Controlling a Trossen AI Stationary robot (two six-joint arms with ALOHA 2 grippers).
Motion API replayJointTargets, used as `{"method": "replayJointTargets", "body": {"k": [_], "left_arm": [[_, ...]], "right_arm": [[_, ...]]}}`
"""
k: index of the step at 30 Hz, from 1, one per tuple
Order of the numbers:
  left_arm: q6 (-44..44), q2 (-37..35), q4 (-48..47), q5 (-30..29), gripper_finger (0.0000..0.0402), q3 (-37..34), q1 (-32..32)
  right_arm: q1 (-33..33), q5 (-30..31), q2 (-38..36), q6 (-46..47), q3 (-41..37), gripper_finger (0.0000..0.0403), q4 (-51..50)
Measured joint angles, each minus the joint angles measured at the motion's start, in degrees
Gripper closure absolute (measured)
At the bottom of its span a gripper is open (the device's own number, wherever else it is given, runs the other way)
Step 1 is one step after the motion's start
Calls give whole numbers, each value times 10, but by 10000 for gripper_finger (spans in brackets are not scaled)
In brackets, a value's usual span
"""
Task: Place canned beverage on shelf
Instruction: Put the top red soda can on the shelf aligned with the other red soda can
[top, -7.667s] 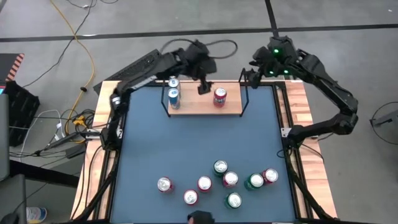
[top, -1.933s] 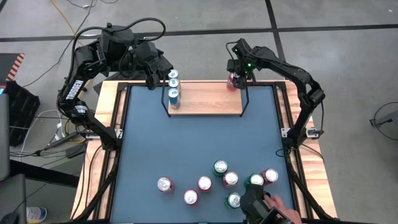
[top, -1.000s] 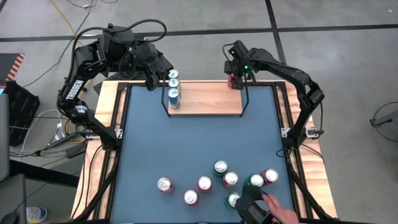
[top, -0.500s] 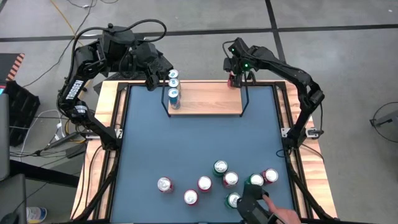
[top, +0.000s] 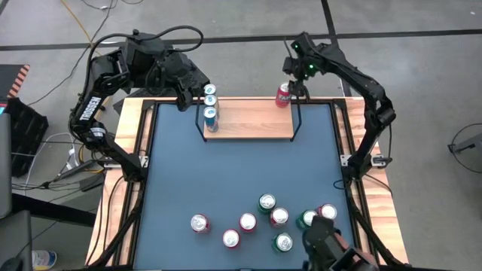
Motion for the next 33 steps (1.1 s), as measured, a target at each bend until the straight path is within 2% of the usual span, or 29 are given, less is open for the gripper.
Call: {"method": "replayJointTargets", "body": {"k": [6, 10, 13, 18, 23, 28, 33], "left_arm": [[0, 1, 10, 54, 49, -29, 0], [-9, 0, 63, 119, 49, -70, -3], [-16, 1, 104, 163, 49, -113, -6], [-39, 1, 158, 217, 49, -189, -22], [-70, 1, 200, 222, 49, -234, -68], [-96, -1, 203, 209, 49, -233, -148], [-184, 0, 174, 108, 49, -233, -249]], "right_arm": [[42, -68, -70, 56, 0, 117, -48], [117, -92, -144, 109, 0, 117, -91], [189, -74, -198, 159, 0, 117, -127], [322, 11, -257, 265, 0, 117, -195], [434, 76, -283, 396, 0, 117, -267], [522, 83, -302, 454, -13, 117, -269], [573, 99, -308, 473, -41, 117, -270]]}}
